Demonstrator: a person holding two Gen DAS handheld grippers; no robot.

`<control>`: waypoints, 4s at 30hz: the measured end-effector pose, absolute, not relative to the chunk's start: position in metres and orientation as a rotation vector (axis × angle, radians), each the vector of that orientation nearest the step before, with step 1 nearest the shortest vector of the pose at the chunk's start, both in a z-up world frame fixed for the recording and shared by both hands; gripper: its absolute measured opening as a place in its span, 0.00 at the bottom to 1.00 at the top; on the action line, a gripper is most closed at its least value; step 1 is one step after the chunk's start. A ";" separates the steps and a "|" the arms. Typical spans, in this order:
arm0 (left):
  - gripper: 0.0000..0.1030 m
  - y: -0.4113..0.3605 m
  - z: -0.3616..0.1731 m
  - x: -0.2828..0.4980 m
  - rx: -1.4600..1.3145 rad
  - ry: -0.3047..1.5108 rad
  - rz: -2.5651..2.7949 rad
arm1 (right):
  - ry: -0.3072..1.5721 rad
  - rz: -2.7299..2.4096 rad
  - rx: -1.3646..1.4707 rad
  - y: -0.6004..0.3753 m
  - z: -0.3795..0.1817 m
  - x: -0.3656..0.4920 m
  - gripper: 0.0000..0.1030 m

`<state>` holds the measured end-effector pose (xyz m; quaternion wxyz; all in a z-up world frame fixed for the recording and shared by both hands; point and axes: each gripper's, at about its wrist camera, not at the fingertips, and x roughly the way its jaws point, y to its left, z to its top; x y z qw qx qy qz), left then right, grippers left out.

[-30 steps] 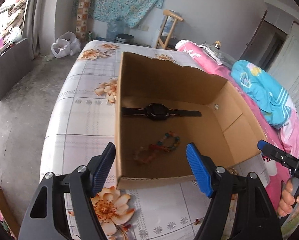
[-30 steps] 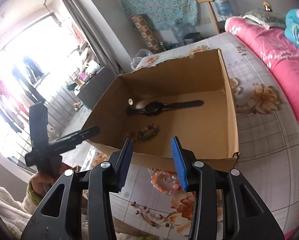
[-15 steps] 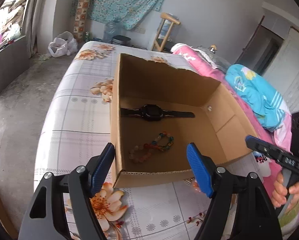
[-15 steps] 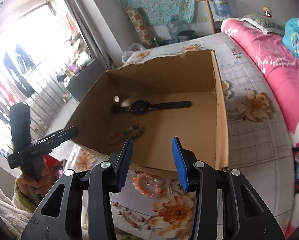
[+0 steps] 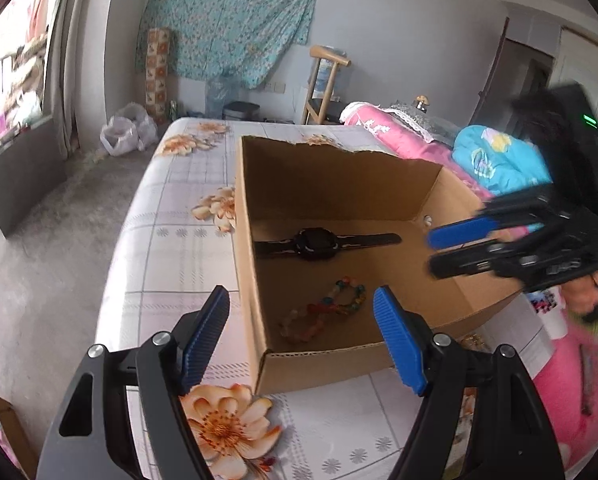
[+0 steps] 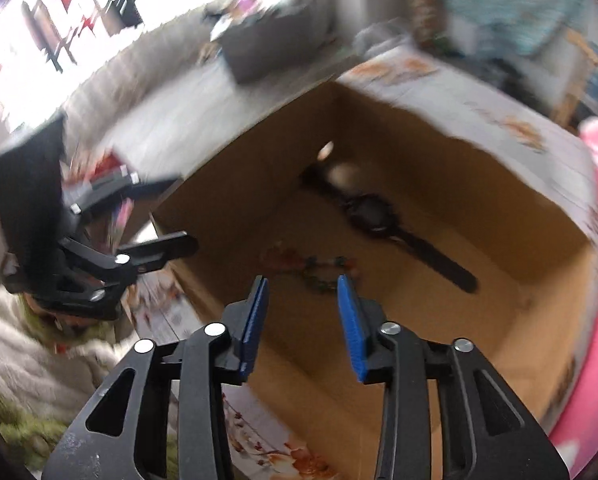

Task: Organize jewelry
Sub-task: 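Reach the right tool into the box and press the bead bracelet flat, then lift the right tool out of the box and lower it beside the box, then move both tools around the box toward the gold and silver charms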

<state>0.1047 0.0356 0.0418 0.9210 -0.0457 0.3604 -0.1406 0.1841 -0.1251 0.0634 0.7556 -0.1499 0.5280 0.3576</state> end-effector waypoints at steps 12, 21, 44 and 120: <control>0.70 0.043 0.036 0.110 -0.093 0.723 -0.314 | 1.347 0.931 -0.634 -0.071 -0.012 0.218 0.23; 0.70 0.050 0.034 0.111 -0.109 0.716 -0.317 | 1.365 0.952 -0.758 -0.060 -0.035 0.210 0.10; 0.71 0.055 0.033 0.105 -0.116 0.707 -0.310 | 1.608 0.715 -0.123 -0.100 -0.053 0.265 0.08; 0.83 0.002 -0.034 0.096 -0.021 0.979 -0.292 | 1.076 0.464 -0.124 -0.166 -0.015 0.039 0.07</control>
